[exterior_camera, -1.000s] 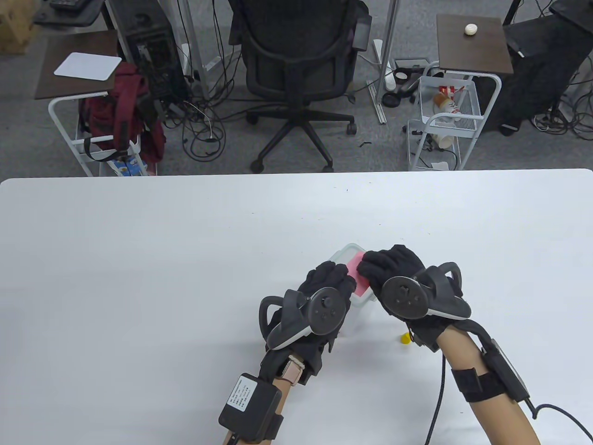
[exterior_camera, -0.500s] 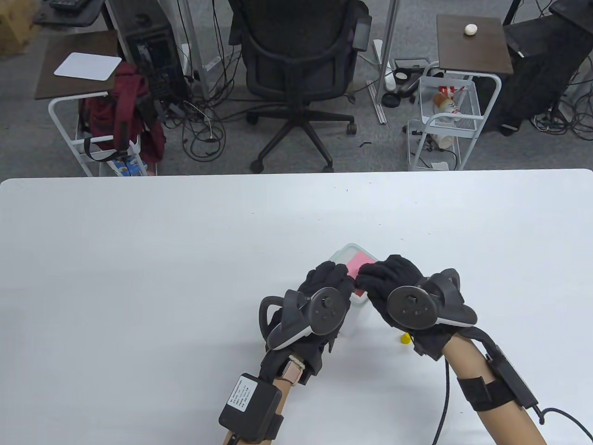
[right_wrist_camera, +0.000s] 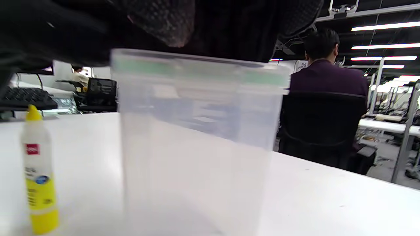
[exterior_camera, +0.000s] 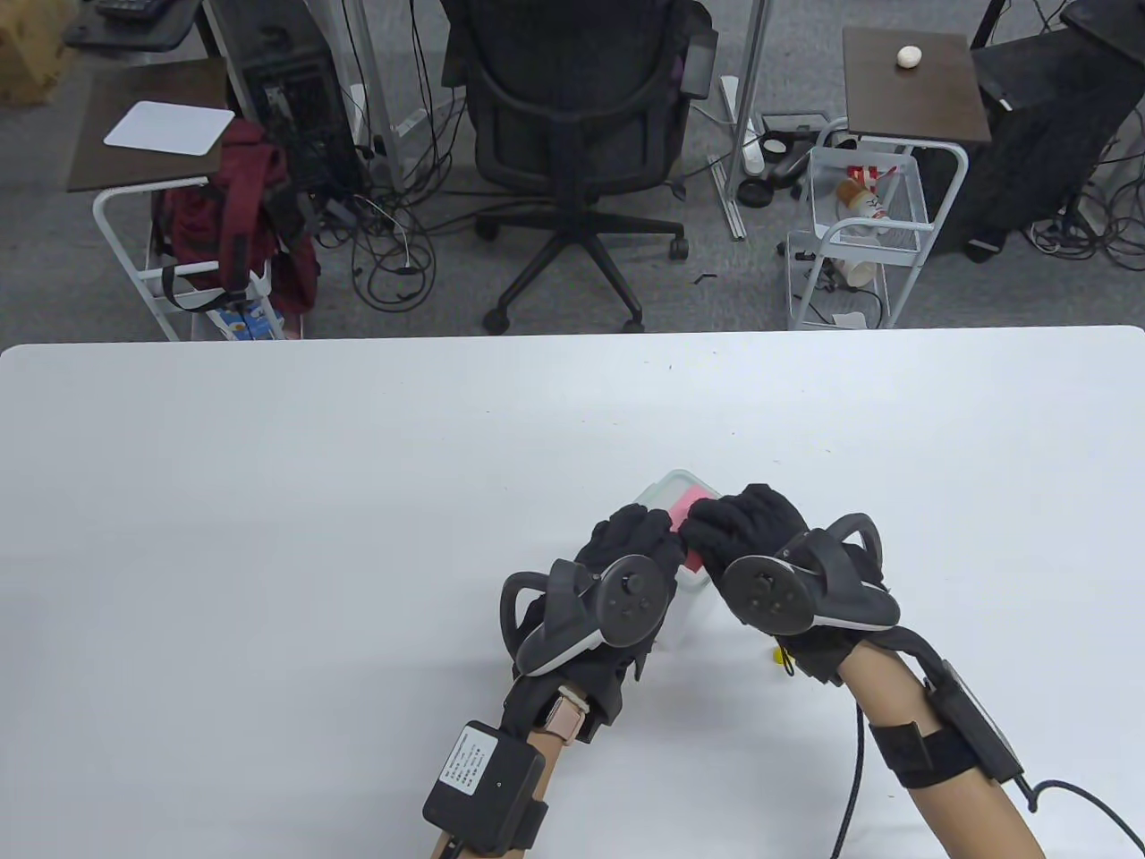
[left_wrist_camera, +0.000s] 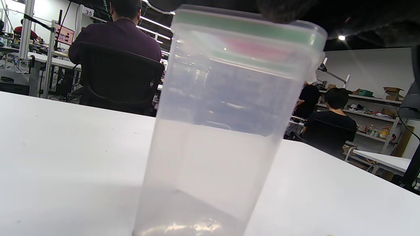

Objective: Squeeze liquid glue on card and attach to container

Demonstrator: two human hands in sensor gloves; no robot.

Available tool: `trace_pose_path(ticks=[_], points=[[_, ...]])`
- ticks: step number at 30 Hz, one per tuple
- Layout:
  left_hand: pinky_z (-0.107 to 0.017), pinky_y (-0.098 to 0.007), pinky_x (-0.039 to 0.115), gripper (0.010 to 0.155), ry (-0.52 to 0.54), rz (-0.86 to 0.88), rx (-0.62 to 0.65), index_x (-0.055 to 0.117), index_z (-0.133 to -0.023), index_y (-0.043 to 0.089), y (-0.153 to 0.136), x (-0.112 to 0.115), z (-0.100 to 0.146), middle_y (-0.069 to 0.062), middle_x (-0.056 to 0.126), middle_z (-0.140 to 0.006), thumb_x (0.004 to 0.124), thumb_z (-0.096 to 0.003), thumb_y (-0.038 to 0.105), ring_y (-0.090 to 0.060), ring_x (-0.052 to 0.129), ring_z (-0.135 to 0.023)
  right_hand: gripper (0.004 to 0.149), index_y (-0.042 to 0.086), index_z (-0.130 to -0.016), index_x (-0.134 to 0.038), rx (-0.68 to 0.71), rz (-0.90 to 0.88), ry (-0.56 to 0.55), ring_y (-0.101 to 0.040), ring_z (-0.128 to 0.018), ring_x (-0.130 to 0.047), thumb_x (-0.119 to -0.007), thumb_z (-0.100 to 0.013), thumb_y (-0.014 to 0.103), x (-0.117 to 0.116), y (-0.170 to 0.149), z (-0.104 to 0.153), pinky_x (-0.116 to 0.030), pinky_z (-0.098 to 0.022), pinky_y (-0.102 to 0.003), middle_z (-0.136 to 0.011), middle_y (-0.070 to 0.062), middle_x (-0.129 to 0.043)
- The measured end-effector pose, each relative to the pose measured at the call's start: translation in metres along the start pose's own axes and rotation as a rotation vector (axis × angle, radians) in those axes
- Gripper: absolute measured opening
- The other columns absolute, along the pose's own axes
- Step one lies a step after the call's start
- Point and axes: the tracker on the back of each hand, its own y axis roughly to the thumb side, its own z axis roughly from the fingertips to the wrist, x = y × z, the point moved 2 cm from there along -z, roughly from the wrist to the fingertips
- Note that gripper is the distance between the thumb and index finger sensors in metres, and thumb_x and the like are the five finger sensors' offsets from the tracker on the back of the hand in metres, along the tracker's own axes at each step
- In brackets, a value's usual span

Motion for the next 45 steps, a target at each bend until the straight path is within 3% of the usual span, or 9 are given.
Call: trace_pose_path(ticks=[4,8,14,18,23,35,41,45], points=[[-0.086,-0.03,0.053,0.049,0.0,0.003,-0.001,0.065,-0.096,0.039,0.0,0.0,0.0,0.017,0.061,-0.114,0.066,-0.0478,0.046,-0.012,0.057,-0.113,0.042,0.016,-0.095,-0.079,-0.026,-0.017,0.004,-0.034,-0.092,-0.08,-0.068,-0.057,0.028,0.0,-0.005,-0.004,-0.055,-0.08,-0.054,-0.106,-0.007,-0.076],[-0.086,-0.03,0.053,0.049,-0.003,-0.003,-0.003,0.064,-0.096,0.039,0.001,0.0,0.0,0.017,0.061,-0.114,0.066,-0.0478,0.046,-0.011,0.056,-0.113,0.043,0.018,-0.098,-0.075,-0.095,0.098,0.028,-0.034,-0.095,-0.078,-0.068,-0.057,0.028,-0.003,-0.005,-0.012,-0.055,-0.08,-0.053,-0.108,-0.006,-0.072],[-0.086,-0.03,0.053,0.049,-0.002,0.0,-0.003,0.064,-0.097,0.039,0.0,0.0,0.0,0.017,0.06,-0.114,0.066,-0.0478,0.046,-0.011,0.056,-0.114,0.044,0.016,-0.099,-0.074,-0.077,0.173,0.02,-0.035,-0.094,-0.078,-0.067,-0.057,0.028,-0.005,0.003,-0.011,-0.056,-0.08,-0.053,-0.108,-0.008,-0.071],[-0.086,-0.03,0.053,0.048,-0.002,-0.003,-0.003,0.064,-0.095,0.039,0.0,0.0,0.0,0.017,0.06,-0.114,0.066,-0.0478,0.046,-0.011,0.057,-0.113,0.044,0.014,-0.097,-0.077,-0.01,0.049,0.029,-0.035,-0.092,-0.08,-0.068,-0.057,0.027,0.001,0.005,-0.004,-0.058,-0.078,-0.054,-0.106,-0.009,-0.075],[-0.086,-0.03,0.053,0.049,-0.003,0.0,-0.003,0.064,-0.096,0.039,0.0,0.0,0.0,0.017,0.06,-0.114,0.066,-0.0478,0.046,-0.011,0.056,-0.113,0.042,0.018,-0.096,-0.077,-0.044,0.01,0.024,-0.034,-0.094,-0.079,-0.068,-0.057,0.028,0.0,-0.002,-0.006,-0.057,-0.079,-0.053,-0.107,-0.006,-0.075],[-0.086,-0.03,0.052,0.05,-0.004,0.004,-0.005,0.063,-0.097,0.039,0.0,0.001,0.0,0.017,0.06,-0.114,0.066,-0.0478,0.046,-0.011,0.056,-0.114,0.043,0.019,-0.101,-0.071,-0.117,0.035,0.007,-0.033,-0.094,-0.074,-0.066,-0.058,0.027,-0.007,-0.012,-0.015,-0.055,-0.079,-0.052,-0.111,-0.006,-0.067],[-0.086,-0.03,0.052,0.05,-0.008,0.002,-0.013,0.063,-0.097,0.039,0.001,0.0,0.0,0.018,0.059,-0.114,0.066,-0.0478,0.046,-0.011,0.055,-0.114,0.044,0.017,-0.1,-0.072,-0.074,0.099,0.018,-0.034,-0.095,-0.075,-0.066,-0.058,0.027,-0.004,-0.002,-0.011,-0.057,-0.079,-0.053,-0.11,-0.008,-0.069],[-0.086,-0.03,0.052,0.048,-0.009,0.005,-0.018,0.063,-0.095,0.039,0.001,0.001,0.0,0.018,0.059,-0.114,0.066,-0.0478,0.046,-0.011,0.055,-0.114,0.043,0.016,-0.098,-0.075,-0.016,0.052,0.022,-0.034,-0.092,-0.078,-0.067,-0.057,0.027,0.001,0.005,-0.002,-0.06,-0.077,-0.053,-0.106,-0.008,-0.073]])
